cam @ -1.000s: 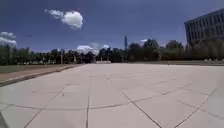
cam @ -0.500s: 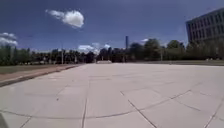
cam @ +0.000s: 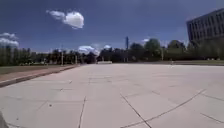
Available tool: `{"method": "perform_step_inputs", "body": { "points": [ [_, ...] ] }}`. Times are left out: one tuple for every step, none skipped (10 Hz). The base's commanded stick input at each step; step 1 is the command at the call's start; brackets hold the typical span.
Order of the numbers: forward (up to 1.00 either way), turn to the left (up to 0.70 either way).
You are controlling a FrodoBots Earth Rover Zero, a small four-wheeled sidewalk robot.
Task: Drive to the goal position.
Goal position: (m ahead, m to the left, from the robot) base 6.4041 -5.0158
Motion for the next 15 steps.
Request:
{"method": "perform_step_inputs", "body": {
  "points": [
    [0.5,0.0],
    [0.5,0.0],
    [0.5,0.0],
    [0.5,0.0],
    [0.5,0.0],
    [0.5,0.0],
    [0.5,0.0],
    [0.5,0.0],
    [0.5,0.0],
    [0.5,0.0],
    [0.5,0.0],
    [0.5,0.0],
    [0.5,0.0],
    [0.5,0.0],
    [0.5,0.0]
  ]
}}
